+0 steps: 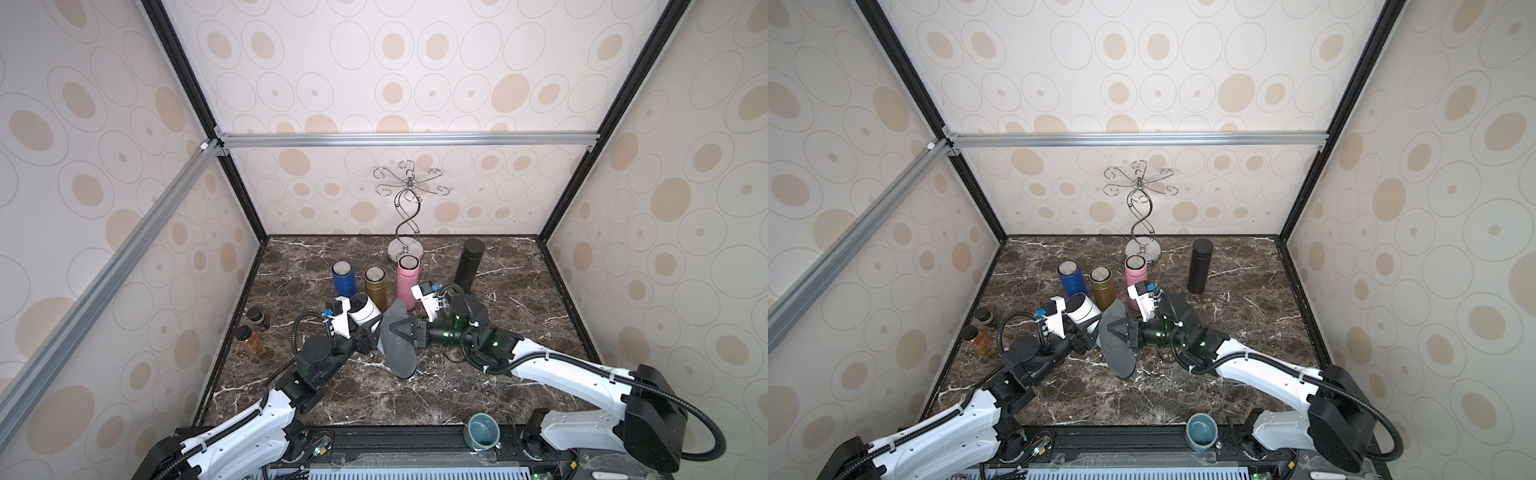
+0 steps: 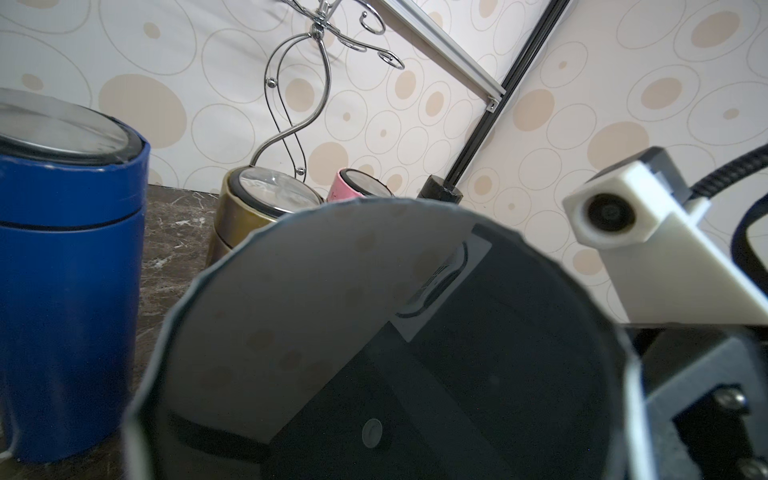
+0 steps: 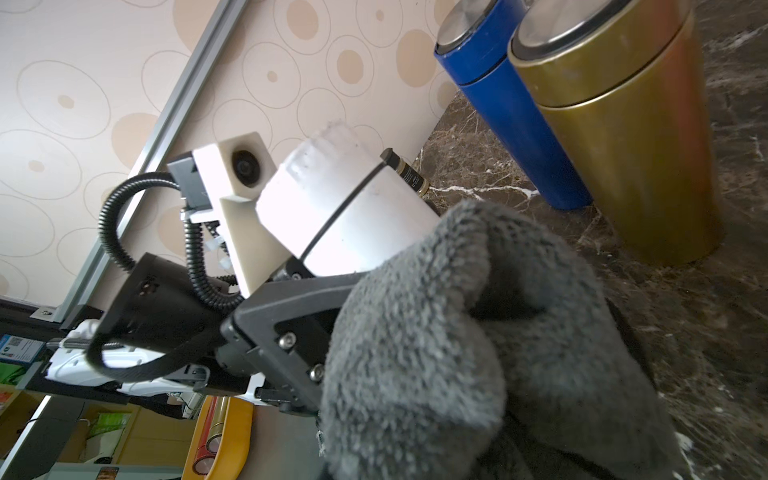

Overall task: Wipe the surface of the thermos
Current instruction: Wipe the dirt from the surface of the thermos.

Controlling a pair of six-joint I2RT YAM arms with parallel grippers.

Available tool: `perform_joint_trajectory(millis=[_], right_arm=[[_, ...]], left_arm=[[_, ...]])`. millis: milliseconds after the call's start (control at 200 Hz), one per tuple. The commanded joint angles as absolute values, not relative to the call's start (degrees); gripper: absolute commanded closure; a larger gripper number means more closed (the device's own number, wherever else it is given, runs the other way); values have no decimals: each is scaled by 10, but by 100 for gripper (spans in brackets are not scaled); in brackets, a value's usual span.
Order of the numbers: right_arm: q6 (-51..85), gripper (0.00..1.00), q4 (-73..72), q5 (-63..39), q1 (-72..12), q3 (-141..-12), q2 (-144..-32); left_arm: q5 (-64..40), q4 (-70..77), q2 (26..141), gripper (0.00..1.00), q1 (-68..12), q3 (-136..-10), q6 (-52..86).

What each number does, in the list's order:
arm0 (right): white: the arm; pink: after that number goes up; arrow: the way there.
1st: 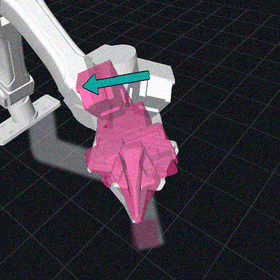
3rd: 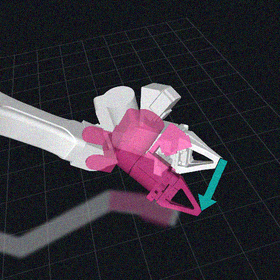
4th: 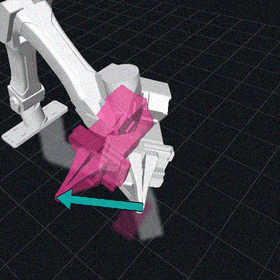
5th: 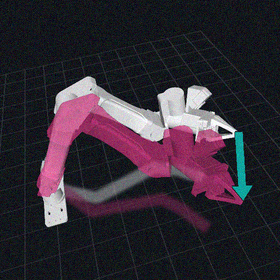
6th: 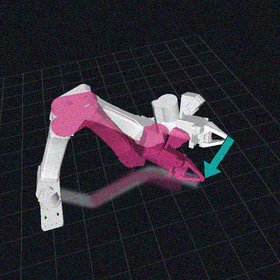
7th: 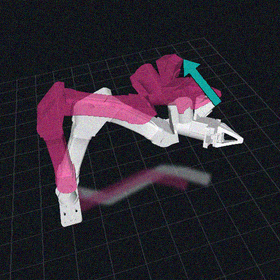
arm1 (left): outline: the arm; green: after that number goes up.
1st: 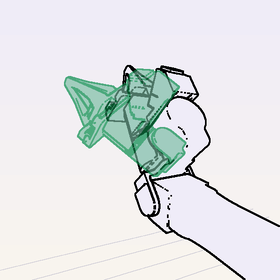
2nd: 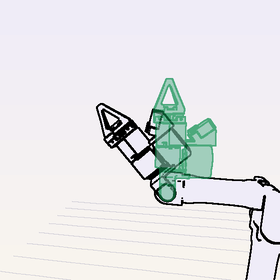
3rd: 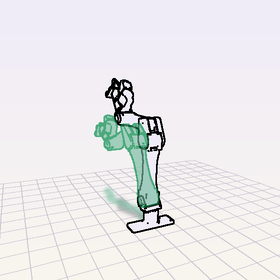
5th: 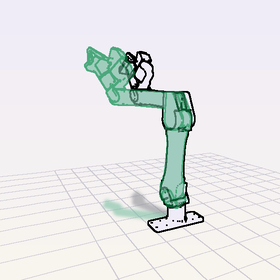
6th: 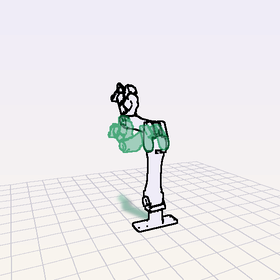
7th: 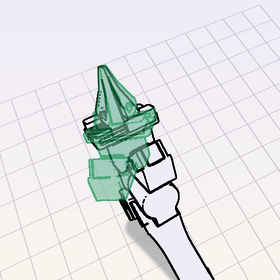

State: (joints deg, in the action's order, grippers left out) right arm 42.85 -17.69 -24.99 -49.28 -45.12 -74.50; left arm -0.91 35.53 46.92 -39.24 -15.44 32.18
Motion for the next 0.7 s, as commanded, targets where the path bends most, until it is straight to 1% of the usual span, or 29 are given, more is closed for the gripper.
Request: perform_joint_trajectory(millis=[0, 215, 345, 450, 525, 695], right_arm=[[442, 100, -192, -264, -502, -465, -794], [450, 100, -184, -216, -513, -433, -808], [446, 100, -169, -183, -515, -397, -782], [437, 100, -123, -153, -519, -383, -758], [426, 100, -92, -137, -523, -378, -743], [387, 100, -86, -123, -556, -397, -712]], left_arm=[[-15, 412, 454, 100, -392, -175, 339], [-8, 410, 442, 100, -391, -182, 341], [-1, 410, 440, 100, -391, -185, 341], [4, 410, 439, 100, -392, -185, 340], [7, 410, 443, 100, -392, -188, 339], [11, 408, 460, 100, -391, -194, 345]])
